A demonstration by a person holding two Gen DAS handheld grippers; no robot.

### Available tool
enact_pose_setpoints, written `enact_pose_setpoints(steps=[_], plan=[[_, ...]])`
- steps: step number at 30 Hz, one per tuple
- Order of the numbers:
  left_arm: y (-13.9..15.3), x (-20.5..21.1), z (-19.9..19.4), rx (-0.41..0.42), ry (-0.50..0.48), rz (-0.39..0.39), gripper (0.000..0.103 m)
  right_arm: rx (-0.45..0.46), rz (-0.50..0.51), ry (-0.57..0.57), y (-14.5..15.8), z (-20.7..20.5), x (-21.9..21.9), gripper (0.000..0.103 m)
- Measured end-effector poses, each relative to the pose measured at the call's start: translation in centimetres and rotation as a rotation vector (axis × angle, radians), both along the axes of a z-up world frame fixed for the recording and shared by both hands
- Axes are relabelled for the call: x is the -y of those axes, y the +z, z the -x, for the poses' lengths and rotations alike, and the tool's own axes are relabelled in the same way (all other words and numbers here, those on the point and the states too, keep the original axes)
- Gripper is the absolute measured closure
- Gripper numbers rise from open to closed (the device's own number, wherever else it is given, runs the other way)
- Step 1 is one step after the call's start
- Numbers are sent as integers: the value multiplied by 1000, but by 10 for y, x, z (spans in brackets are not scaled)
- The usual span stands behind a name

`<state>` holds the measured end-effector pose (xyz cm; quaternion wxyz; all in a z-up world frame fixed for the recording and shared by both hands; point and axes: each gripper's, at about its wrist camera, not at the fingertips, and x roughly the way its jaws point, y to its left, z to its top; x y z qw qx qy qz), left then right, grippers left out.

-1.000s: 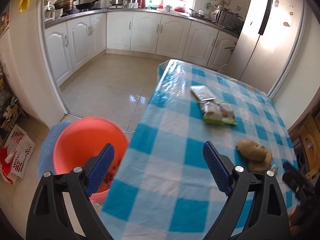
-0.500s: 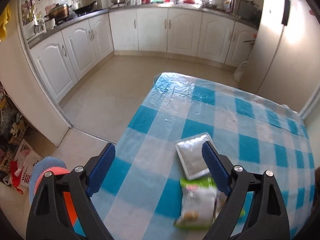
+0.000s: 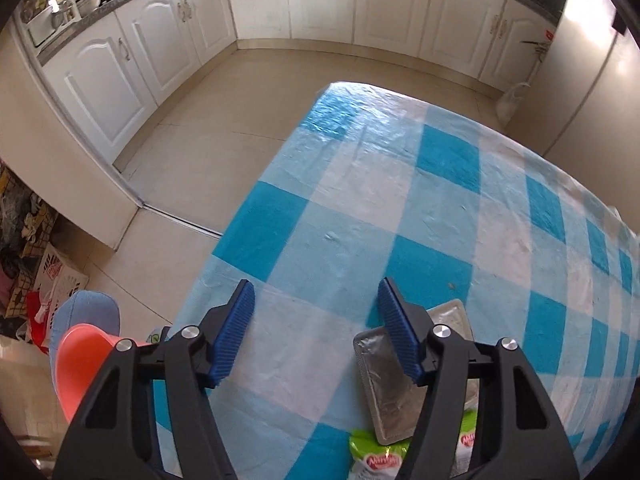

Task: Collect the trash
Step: 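Return both open tools to the table toward the snack packets and potato, then grasp the green-white snack packet with the left tool while the right tool grasps the potato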

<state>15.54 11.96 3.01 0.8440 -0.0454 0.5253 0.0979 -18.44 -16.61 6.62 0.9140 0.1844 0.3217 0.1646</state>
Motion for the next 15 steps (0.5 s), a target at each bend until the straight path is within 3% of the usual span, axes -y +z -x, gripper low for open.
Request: enact_pose_setpoints(steps=[15], plan=[[2,83,109,25,-382,30,40,12,32,-49,2,6,1,14]])
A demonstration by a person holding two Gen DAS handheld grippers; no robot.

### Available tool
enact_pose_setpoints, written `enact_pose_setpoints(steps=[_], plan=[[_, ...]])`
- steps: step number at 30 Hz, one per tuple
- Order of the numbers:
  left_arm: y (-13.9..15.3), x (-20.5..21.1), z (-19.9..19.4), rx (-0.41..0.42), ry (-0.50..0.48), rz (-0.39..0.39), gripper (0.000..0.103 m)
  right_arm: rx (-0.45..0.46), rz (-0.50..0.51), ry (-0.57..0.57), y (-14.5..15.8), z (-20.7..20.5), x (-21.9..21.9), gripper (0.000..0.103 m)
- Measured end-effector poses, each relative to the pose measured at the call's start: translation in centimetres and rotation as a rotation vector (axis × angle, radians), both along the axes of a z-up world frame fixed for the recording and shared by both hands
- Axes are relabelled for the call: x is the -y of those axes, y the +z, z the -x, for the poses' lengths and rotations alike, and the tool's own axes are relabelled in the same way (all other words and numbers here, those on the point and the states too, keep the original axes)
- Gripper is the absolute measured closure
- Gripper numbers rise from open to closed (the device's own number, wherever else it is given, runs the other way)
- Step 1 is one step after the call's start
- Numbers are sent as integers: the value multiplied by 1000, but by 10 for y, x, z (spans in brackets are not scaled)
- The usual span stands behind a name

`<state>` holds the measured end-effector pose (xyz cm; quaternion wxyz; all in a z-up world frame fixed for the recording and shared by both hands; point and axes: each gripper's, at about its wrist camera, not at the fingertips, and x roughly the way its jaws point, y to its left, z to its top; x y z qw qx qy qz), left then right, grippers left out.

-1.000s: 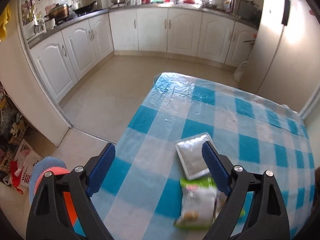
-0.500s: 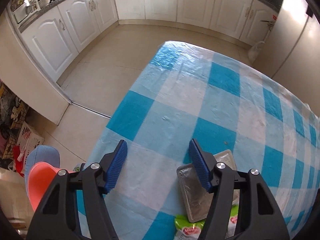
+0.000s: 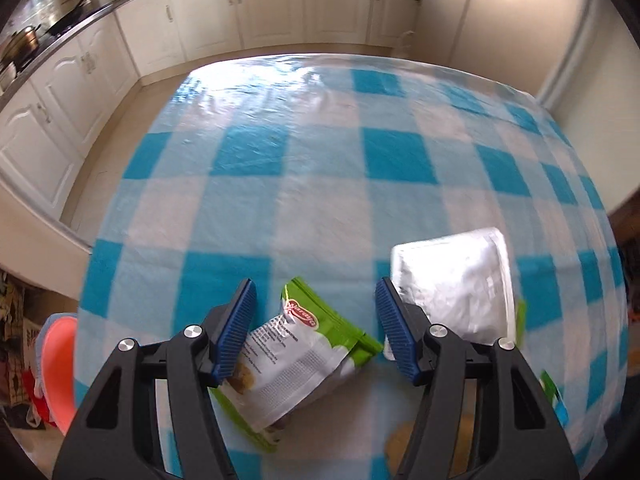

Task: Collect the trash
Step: 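Grasp the green-white snack packet with the left tool while the right tool grasps the potato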

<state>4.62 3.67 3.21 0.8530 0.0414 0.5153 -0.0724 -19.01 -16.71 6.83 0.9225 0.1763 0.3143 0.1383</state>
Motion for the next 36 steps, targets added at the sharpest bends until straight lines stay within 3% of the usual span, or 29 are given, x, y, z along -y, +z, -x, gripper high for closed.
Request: enact_pose_setpoints(steps=[3,7,10,12,17,22,27,31,36], plan=[[1,6,20,1,-48,17,40,-10,2,-8,-2,-1,0,14],[5,-5,36,-15,-70,130,40,-22,17,-10,-5,-1,-2,14],[20,-18,51,71,-77,128,39,-42,32,-2,-10,-3,-6,14],[24,-28,57,76,-86,165,34,-57,41,5,-14,-5,-9,14],[19,-34,65,104,-103,134,32,-86,57,19,-19,-10,-15,14],[8,-32,66,94,-109,153,33,-107,48,61,-22,-17,-23,14],[1,-31,64,95,-115,171,43,-110,73,86,-20,-24,-31,14],[0,-27,64,116,-114,158,58,-106,81,120,-15,-34,-35,14],[0,-33,65,119,-85,195,63,-113,163,196,-11,-51,-53,14]])
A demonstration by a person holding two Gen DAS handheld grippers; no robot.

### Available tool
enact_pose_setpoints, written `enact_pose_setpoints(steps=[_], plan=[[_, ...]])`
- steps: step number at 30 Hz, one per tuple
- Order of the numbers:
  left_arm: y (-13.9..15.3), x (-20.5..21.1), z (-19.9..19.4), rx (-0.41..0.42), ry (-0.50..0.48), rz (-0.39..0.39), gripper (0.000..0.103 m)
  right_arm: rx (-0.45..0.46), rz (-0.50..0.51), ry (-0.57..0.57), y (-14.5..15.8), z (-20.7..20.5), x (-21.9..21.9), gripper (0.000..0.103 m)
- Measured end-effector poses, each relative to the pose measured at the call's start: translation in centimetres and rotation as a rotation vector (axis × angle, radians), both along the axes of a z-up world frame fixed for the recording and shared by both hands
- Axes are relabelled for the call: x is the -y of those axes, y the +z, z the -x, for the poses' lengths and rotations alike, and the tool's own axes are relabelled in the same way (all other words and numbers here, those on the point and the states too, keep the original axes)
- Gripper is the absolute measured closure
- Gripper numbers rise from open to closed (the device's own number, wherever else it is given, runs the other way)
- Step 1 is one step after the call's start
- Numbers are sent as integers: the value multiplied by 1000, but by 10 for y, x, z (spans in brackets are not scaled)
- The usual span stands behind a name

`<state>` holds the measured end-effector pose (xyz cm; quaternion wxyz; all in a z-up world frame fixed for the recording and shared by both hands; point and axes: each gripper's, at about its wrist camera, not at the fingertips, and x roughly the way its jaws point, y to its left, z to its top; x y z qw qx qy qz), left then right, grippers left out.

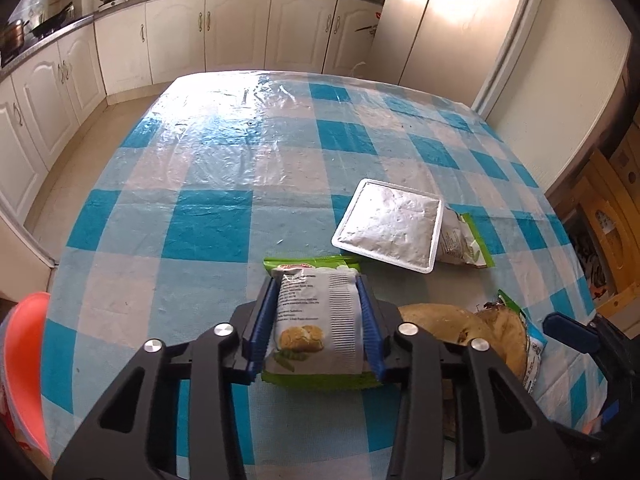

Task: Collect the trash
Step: 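Grasp the green-white snack packet with the left tool while the right tool grasps the potato, then carry the snack packet and potato over the orange bucket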

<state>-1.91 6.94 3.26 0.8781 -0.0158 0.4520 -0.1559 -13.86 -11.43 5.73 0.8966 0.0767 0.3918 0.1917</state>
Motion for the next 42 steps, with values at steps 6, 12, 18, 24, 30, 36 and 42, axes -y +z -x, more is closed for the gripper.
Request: enact_pose_setpoints(steps=[6,12,18,24,30,36,42], plan=[[5,-13,7,4,30,35,64,-5,71,73,-2,-22,-23,21],[17,-33,17,27,61,66,64,-14,136,109,-7,-38,-35,27],[23,-52,31,39,96,87,64,-13,186,166,-9,-49,-46,27],[22,-71,42,34,130,110,64,-23,262,214,-19,-56,-60,38],[17,-85,50,22,154,123,64,-14,287,209,-21,-54,-60,43],[16,-97,57,20,167,137,64,-12,279,187,-20,-53,-59,44],[15,-105,63,21,182,147,64,-12,229,143,-14,-52,-52,44]])
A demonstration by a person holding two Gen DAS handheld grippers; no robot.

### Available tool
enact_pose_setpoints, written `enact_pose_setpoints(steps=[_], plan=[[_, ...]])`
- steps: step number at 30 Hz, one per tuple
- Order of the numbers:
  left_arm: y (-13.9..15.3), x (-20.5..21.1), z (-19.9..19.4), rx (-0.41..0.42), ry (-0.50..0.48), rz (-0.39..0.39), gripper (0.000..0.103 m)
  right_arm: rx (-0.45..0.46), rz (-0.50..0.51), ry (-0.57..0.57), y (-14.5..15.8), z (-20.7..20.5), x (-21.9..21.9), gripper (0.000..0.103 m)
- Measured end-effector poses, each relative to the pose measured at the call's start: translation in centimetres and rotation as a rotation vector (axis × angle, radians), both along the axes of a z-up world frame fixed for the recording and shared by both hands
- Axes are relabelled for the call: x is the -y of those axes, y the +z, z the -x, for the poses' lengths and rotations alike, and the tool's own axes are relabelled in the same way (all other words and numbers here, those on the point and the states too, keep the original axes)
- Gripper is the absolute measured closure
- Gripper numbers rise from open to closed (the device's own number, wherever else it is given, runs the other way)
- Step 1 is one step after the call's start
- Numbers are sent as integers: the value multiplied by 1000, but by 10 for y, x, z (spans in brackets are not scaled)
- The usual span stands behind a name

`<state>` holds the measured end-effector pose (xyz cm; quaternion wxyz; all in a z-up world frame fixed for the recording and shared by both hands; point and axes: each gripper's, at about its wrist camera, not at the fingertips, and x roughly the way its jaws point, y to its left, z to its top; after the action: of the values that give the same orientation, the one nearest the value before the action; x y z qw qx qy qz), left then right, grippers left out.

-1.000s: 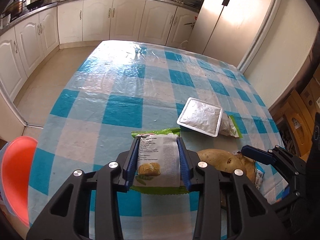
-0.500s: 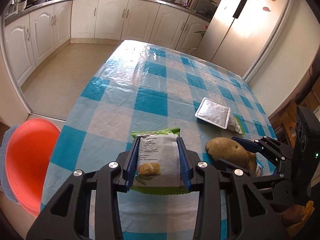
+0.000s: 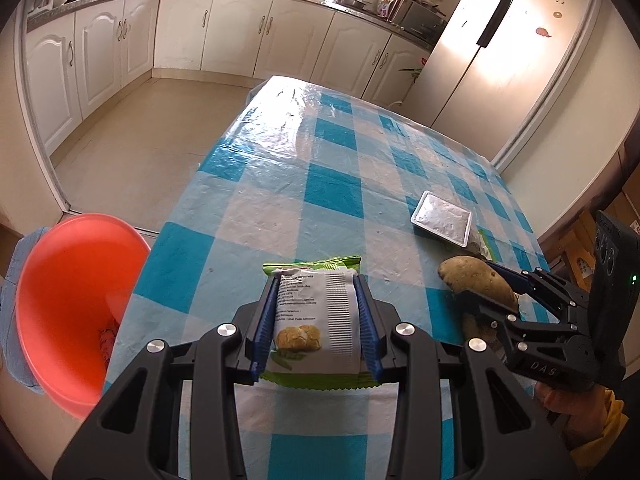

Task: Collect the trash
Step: 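Carry the snack packet and potato over the orange bucket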

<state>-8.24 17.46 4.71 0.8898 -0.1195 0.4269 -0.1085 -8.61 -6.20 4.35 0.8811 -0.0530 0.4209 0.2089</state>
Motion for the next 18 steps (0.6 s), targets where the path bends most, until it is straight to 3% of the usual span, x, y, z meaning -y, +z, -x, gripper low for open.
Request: enact_pose_setpoints(steps=[10,18], plan=[[6,-31,14,19,59,18,64,20,-70,-20,24,-2,-5,44],[13,-69,30,43,142,27,64,15,-130,63,44,-1,-45,44]])
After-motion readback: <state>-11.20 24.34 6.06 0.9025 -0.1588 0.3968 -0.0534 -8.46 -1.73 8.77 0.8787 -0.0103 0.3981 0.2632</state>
